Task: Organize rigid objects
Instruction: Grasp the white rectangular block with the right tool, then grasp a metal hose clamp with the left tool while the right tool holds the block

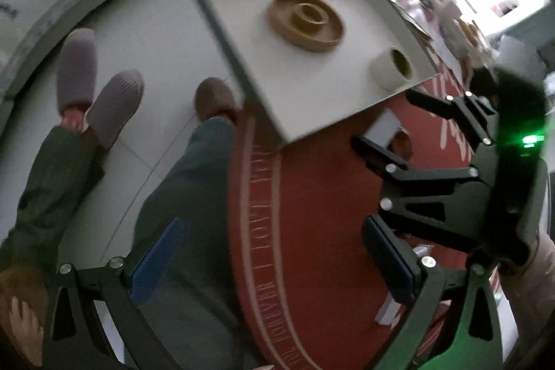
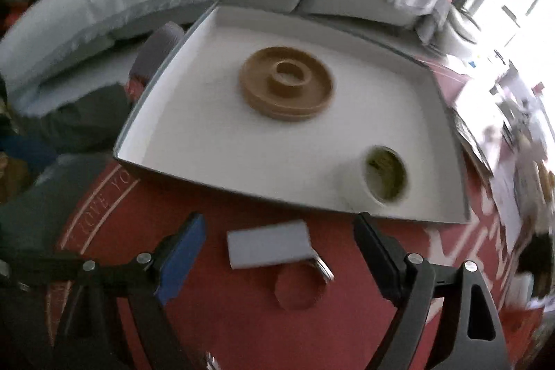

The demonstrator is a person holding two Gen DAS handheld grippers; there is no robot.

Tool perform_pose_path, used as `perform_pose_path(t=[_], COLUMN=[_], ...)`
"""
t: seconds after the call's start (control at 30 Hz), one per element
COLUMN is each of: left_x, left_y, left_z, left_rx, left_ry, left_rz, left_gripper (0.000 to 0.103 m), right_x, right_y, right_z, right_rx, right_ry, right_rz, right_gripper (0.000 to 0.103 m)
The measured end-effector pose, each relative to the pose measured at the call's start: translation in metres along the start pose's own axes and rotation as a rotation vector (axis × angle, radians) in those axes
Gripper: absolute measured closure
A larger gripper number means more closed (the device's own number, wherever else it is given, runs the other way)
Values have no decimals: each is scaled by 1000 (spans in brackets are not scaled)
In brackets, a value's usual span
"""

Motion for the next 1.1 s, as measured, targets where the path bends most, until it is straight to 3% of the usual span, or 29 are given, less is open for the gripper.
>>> perform_pose_path(t=[0.03,0.07,0.13,0.27,0.37,0.43,0.53,0.6,0.73,0.87,1.0,1.1], left_x=[-5,-7,-10,7,34,58,87,100,118,134,134,127], left_y=[0,-1,0,4,3,-1,-7,-11,-20,-36,-53,-57], left_z=[-1,-1,0,8,23,36,49,54,65,73,74,71], left_rx=[-5,-4,-4,1,-7,-19,-16,-19,-8,23,34,44], left_ry=[15,26,46,-27,-150,-236,-334,-376,-442,-484,-494,-479], left_rz=[-5,-7,-12,0,24,33,34,30,7,-37,-97,-121], left_gripper=[0,0,0,0,0,0,0,0,0,0,0,0], right_x=[-1,-1,1,31,56,63,60,48,19,-3,-6,-7], right_y=[-9,-7,-6,40,80,107,130,138,137,122,120,120], right_z=[-2,-2,1,34,87,147,221,271,335,358,344,333], right_rx=[-31,-23,-54,12,9,-43,-155,-213,-260,-214,-58,5], right_ry=[16,-19,-53,-317,-577,-757,-961,-1086,-1267,-1408,-1421,-1406], right_rz=[-14,-43,-22,-31,-5,67,161,169,168,98,34,10], right_gripper=[47,53,53,53,53,53,53,53,53,52,52,52])
Point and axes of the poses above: each gripper's, at about its wrist camera, not at the fingertips, and y roughly against the way its jaws point, x to its right, z to its underside, the point moved 3 cm from there along -y, roughly the way its jaws point, and after that the axes turned 15 degrees about y, right-handed, at the moved point
